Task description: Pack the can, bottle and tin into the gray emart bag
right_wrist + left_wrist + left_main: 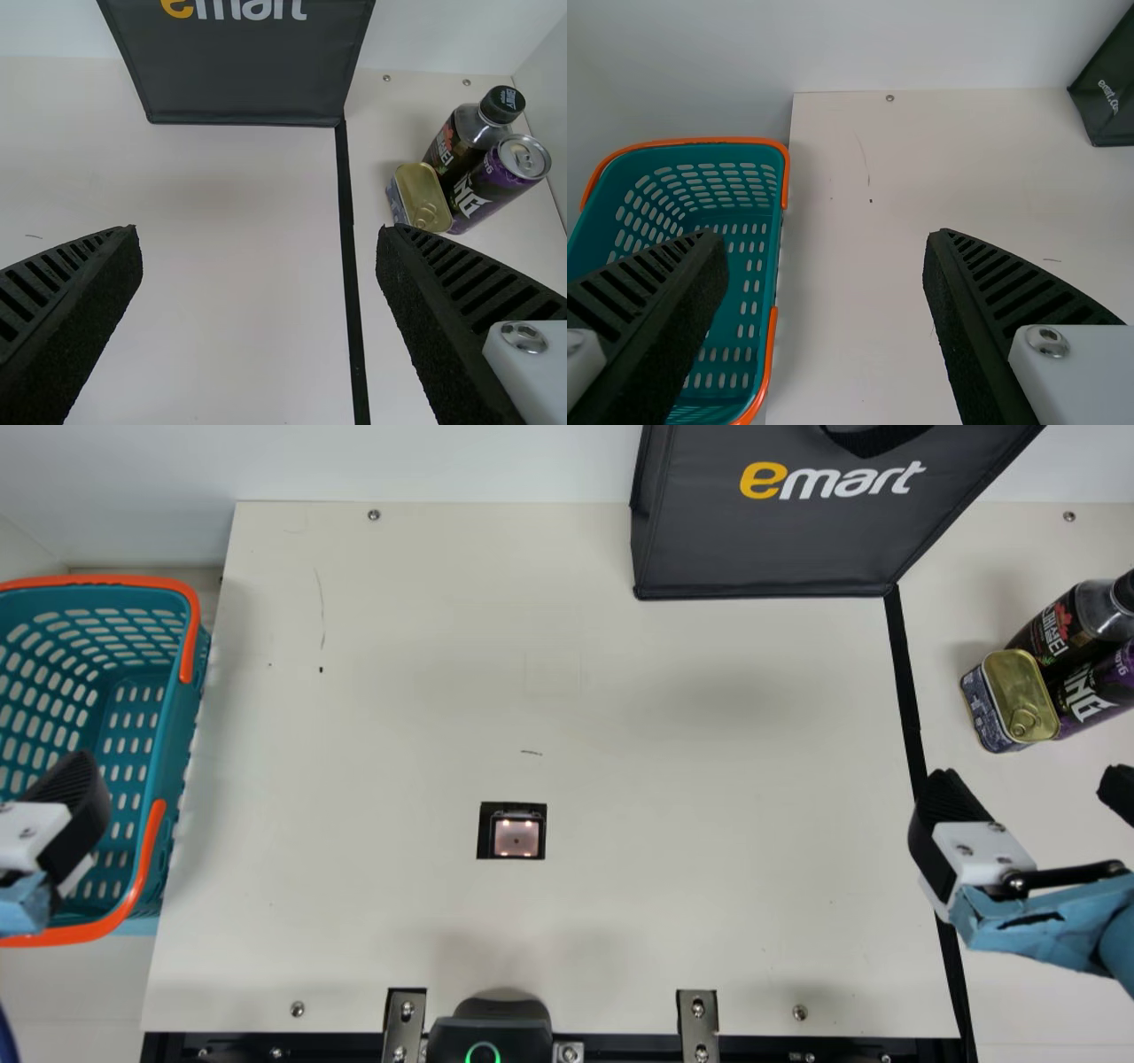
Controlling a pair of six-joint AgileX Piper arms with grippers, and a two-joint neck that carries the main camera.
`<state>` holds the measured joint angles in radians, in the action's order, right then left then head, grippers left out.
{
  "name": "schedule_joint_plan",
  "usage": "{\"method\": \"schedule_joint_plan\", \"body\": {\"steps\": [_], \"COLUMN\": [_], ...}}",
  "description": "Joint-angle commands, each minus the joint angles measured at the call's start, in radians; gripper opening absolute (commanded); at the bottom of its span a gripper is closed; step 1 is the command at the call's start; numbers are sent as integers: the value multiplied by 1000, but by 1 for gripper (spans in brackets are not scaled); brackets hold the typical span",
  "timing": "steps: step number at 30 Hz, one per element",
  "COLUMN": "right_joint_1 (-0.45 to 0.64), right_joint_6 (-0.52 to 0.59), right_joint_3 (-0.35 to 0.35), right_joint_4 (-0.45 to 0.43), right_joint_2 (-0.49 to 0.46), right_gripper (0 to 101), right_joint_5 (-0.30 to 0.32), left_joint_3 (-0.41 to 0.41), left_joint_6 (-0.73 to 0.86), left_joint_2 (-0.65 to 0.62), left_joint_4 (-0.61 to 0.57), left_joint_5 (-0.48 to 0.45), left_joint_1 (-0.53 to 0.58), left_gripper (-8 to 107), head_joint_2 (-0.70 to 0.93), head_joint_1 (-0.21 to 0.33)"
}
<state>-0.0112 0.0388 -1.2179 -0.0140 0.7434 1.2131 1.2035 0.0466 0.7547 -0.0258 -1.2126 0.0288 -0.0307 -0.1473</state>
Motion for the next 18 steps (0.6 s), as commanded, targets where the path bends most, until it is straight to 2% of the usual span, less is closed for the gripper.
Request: {"method": "schedule_joint_plan", "body": {"steps": [1, 2, 13, 18], "right_joint_1": [0, 0, 0, 0], "right_joint_6": [0, 0, 0, 0], "right_joint_3": [0, 0, 0, 0], "right_joint_4": [0, 0, 0, 0], "right_joint_2": [0, 0, 0, 0], "right_gripper": [91, 91, 91, 91], "right_joint_5": [0, 0, -1, -1], "left_joint_3": [0, 0, 0, 0], "left_joint_6": [0, 0, 0, 0], "left_joint_2": [0, 0, 0, 0], "left_joint_4": [0, 0, 0, 0], "left_joint_5": [0, 0, 0, 0], "left_joint_1": [0, 0, 0, 0], "left_gripper": [90, 90, 90, 90], "head_joint_2": [-20, -59, -315, -318], "head_joint_1": [32, 71, 322, 322]}}
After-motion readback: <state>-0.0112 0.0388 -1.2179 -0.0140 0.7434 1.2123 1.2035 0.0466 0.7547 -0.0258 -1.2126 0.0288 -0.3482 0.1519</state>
